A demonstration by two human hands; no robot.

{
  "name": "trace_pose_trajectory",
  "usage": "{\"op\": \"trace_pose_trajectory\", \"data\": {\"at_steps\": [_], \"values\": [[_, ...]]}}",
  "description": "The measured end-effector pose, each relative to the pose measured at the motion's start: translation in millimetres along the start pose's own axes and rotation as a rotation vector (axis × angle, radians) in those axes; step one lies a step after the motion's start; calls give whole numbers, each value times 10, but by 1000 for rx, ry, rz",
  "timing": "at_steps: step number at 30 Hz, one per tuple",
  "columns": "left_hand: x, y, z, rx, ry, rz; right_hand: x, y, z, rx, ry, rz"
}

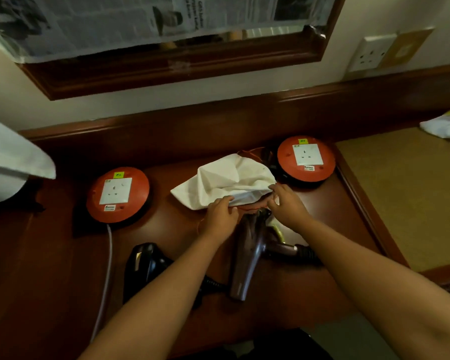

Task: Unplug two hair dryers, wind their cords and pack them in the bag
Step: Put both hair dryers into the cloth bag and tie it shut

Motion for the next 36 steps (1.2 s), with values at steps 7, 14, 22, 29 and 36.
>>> {"op": "trace_pose_trajectory", "data": {"at_steps": [7,14,22,29,36], "values": [[656,352,-735,44,-28,-162,-72,613,-766,6,-114,-36],[879,275,-1125,-5,-8,-375,93,748,-1134,135,-210,-214],[640,184,-1077,-89,189,-120,69,526,-1106,242,-149,-512],[21,291,-659,-127,400,286,-132,-175,-683,220,-99,-832],[-515,356,16,90,449,272,-220,-910,-228,185,-59,-994]]}}
Point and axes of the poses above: each hand's wrist, its own z-axis away from the middle knuckle, its own x-axis out of the palm, y = z × x, the point moved 1 cm from there along -z, towards the middle knuckle, and after that the axes turned 6 degrees about z, right-handed, at the moved point
